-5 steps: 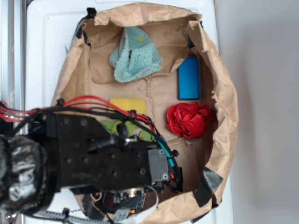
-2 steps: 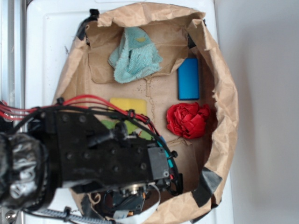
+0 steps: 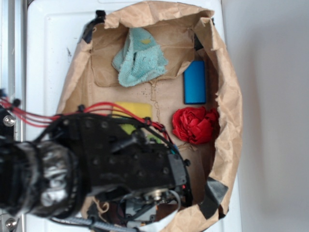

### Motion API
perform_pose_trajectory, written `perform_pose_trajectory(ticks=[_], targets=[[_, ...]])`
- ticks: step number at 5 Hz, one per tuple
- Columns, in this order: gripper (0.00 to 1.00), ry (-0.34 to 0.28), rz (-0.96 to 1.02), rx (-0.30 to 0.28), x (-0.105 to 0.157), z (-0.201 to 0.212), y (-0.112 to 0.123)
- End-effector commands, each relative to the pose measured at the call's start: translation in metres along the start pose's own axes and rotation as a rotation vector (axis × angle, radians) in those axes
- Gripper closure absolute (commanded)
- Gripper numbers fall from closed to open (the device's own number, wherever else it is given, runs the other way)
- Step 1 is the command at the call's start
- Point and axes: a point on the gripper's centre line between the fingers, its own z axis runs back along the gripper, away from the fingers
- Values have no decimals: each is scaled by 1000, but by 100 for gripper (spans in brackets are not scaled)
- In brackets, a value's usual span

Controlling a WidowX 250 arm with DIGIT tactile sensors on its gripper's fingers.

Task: Grab the rock.

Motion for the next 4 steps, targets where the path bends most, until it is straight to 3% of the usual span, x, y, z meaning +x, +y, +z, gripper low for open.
perform_pose_trajectory(ticks=[1, 2, 4], targets=[[0, -35, -57, -24, 18, 2, -4], [100, -45, -45, -16, 18, 2, -4], [100, -53, -7, -11, 16, 1, -11]])
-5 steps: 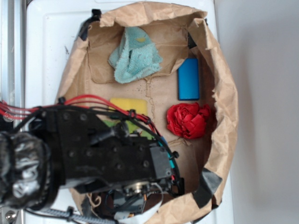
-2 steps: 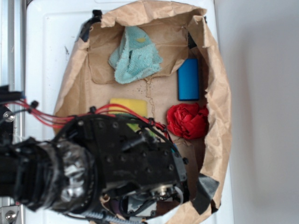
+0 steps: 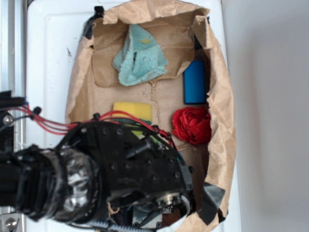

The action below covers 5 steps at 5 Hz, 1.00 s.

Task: Grab the rock.

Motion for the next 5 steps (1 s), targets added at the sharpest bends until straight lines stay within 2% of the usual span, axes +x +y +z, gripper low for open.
perform_pose_trajectory(ticks=[1, 2, 3, 4, 5], targets=[[100, 12, 91, 93, -3, 21, 3], [100, -60, 326, 170, -24, 49, 15], [100, -87, 560, 256, -40, 73, 15], [100, -109, 672, 270, -48, 86, 14], [100, -71, 822, 384, -52, 100, 6]])
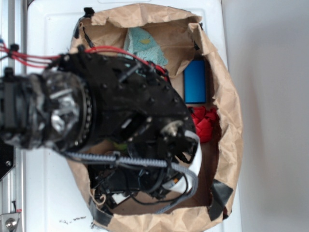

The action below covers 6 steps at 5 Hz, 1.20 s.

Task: Grab the rock.

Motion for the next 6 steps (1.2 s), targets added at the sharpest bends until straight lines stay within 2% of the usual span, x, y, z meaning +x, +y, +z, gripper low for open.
perform_pose_trajectory(ticks=[1, 2, 3, 4, 6], targets=[[100, -7, 324, 351, -10, 57, -4], [100, 28, 540, 478, -14, 72, 0], [100, 78, 701, 541, -13, 78, 3], [100, 139, 926, 579, -9, 85, 12], [100, 120, 1046, 583, -7, 101, 16]])
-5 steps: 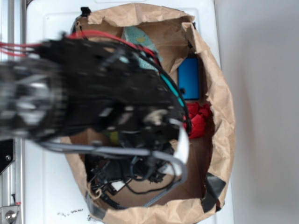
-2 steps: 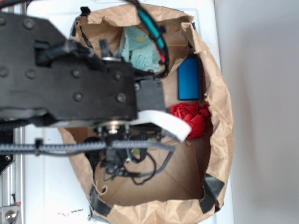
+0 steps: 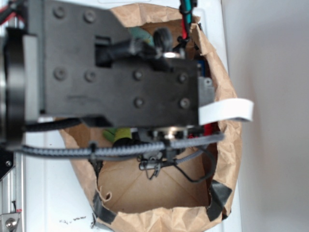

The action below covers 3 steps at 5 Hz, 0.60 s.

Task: Grab the rock.

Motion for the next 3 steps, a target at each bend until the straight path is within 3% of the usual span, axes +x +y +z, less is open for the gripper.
perform_pose_trajectory(ticks=[1, 3], targets=[[100, -60, 9, -41, -3, 37, -17], [100, -90, -12, -34, -3, 35, -20]])
